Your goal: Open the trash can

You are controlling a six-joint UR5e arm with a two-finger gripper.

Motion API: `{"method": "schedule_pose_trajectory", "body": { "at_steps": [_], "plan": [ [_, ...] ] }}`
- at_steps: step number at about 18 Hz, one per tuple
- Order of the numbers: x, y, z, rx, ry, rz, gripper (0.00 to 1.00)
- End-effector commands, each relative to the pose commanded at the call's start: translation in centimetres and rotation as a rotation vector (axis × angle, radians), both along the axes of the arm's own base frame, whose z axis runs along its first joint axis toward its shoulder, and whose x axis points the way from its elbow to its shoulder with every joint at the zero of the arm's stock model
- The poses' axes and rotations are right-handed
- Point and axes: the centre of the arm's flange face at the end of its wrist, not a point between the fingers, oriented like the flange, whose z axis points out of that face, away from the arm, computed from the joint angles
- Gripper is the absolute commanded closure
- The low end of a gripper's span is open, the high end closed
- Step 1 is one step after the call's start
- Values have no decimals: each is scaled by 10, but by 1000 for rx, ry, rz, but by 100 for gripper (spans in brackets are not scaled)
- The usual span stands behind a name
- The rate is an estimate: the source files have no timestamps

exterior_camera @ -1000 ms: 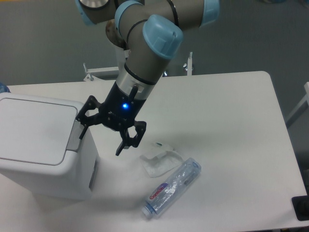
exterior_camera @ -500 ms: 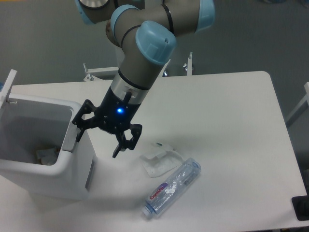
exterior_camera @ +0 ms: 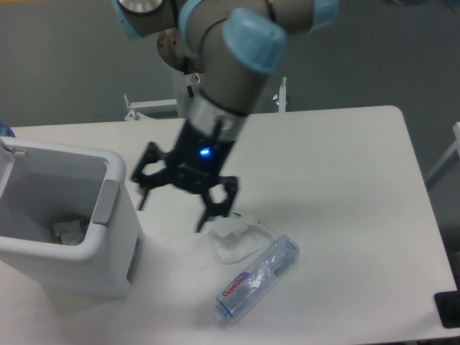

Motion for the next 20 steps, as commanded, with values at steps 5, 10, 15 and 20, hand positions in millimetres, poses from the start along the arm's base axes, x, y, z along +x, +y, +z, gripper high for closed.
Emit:
{"method": "schedule_pose_trajectory", "body": {
  "at_steps": [5, 10, 15, 20],
  "plan": [
    [-60, -53, -33, -210, 208, -36, 0],
    [-92, -82, -65, -398, 309, -97, 0],
    [-108, -118, -94, -519, 389, -291, 0],
    [-107, -143, -131, -543, 372, -424, 0]
  ]
}}
